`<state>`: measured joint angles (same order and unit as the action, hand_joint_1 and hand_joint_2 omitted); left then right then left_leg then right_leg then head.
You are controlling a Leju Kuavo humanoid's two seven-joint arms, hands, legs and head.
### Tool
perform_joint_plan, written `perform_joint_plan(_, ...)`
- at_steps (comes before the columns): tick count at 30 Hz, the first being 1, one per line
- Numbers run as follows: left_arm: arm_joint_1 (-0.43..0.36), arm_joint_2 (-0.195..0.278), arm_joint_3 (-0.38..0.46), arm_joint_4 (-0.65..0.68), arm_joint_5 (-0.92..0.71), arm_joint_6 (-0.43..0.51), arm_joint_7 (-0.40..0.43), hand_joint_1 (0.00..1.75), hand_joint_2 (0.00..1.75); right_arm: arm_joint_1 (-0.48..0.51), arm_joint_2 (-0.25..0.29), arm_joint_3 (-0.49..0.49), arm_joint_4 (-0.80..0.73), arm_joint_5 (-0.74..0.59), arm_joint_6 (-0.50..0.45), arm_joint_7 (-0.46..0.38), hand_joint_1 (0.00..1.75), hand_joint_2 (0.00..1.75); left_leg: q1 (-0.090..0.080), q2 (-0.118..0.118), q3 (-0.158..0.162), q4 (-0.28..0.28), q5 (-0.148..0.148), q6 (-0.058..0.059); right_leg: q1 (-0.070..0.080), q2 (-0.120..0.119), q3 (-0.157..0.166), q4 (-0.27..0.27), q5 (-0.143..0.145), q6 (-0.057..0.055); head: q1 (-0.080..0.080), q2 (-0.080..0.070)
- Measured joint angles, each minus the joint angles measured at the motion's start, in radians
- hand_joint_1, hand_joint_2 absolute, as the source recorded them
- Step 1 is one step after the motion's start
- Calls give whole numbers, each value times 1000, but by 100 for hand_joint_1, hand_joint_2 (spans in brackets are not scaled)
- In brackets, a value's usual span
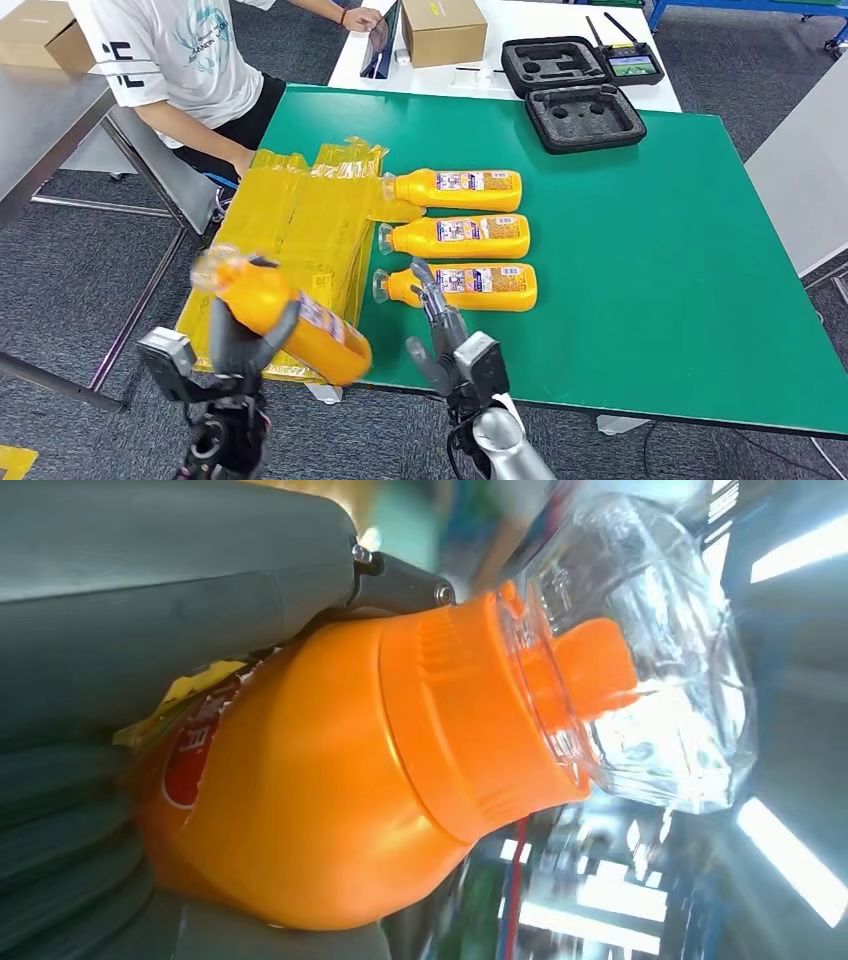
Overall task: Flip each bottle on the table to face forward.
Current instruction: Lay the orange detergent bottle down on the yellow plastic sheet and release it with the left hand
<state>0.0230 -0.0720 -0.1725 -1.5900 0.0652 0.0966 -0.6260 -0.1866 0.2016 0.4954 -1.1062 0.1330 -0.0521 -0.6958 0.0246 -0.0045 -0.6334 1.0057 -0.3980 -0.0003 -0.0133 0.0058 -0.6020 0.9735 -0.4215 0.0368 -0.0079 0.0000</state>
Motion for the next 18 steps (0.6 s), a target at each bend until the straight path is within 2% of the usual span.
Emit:
perform_joint_plan(4, -57, 58, 46, -58, -151, 95, 27, 175, 175, 21, -7, -3, -73, -70, 35, -1, 0, 0, 0, 0, 0, 0, 0, 0, 0, 0, 0, 0, 0, 0, 0, 0)
perform_joint_plan(10, -167, 163, 65, -63, -420, 182, 132, 175, 175, 56, -10, -4, -183, -136, 39, -2, 0, 0, 0, 0, 0, 0, 0, 0, 0, 0, 0, 0, 0, 0, 0, 0)
perform_joint_plan(13, -206, 211, 62, -31, -520, 183, 175, 175, 175, 68, -10, -4, -242, -150, 27, -2, 0, 0, 0, 0, 0, 0, 0, 0, 0, 0, 0, 0, 0, 0, 0, 0)
perform_joint_plan(18, -263, 294, 11, 68, -690, 115, 251, 175, 175, 76, -10, -7, -338, -179, 19, -2, 0, 0, 0, 0, 0, 0, 0, 0, 0, 0, -1, 0, 0, 0, 0, 0)
